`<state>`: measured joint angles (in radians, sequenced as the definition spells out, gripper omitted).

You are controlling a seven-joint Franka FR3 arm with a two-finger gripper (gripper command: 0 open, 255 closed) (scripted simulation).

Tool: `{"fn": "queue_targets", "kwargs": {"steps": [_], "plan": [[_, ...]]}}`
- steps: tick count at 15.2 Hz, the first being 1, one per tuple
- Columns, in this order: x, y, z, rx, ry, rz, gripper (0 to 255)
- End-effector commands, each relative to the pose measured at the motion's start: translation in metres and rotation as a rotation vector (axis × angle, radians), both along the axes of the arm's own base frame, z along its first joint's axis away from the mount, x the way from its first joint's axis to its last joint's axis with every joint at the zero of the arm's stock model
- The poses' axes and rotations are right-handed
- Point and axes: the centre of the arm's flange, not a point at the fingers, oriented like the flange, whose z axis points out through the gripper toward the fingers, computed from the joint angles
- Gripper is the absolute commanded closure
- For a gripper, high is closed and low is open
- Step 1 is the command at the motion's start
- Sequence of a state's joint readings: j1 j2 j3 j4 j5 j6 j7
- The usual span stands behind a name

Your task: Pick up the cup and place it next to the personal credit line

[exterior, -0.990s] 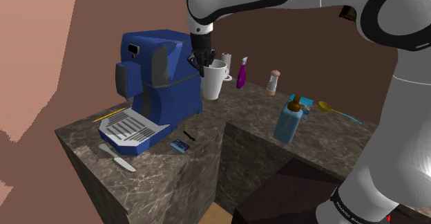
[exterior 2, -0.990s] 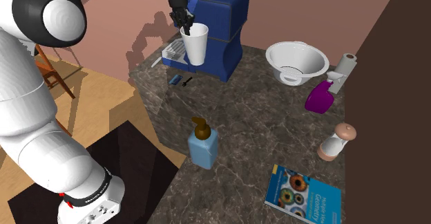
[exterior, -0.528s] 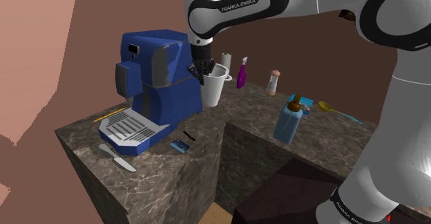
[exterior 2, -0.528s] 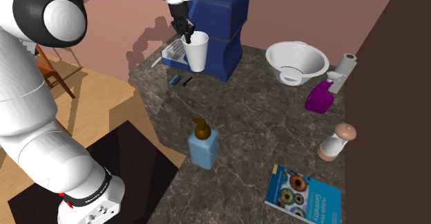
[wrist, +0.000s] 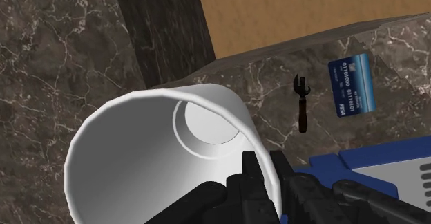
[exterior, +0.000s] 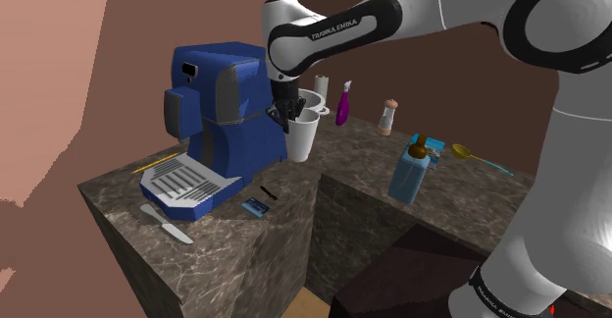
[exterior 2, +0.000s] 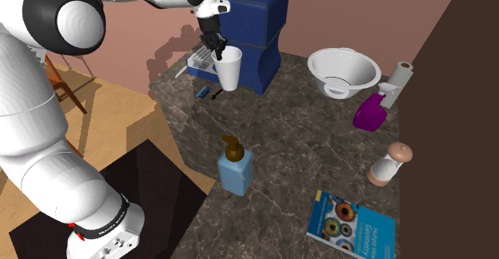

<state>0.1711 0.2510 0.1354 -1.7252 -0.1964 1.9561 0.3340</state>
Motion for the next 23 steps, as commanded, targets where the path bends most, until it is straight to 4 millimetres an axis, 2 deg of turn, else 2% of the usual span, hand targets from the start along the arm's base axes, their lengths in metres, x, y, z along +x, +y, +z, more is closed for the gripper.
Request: {"fn": "queue_targets", "kwargs": {"steps": [1, 20, 23], "plan": [[0.000, 0.000, -0.010, 0.000, -0.001, 0.000, 255], [0.000, 0.000, -0.111, 0.000, -0.001, 0.000, 255], [0.000, 0.000, -0.114, 0.000, -0.001, 0.000, 255]]}}
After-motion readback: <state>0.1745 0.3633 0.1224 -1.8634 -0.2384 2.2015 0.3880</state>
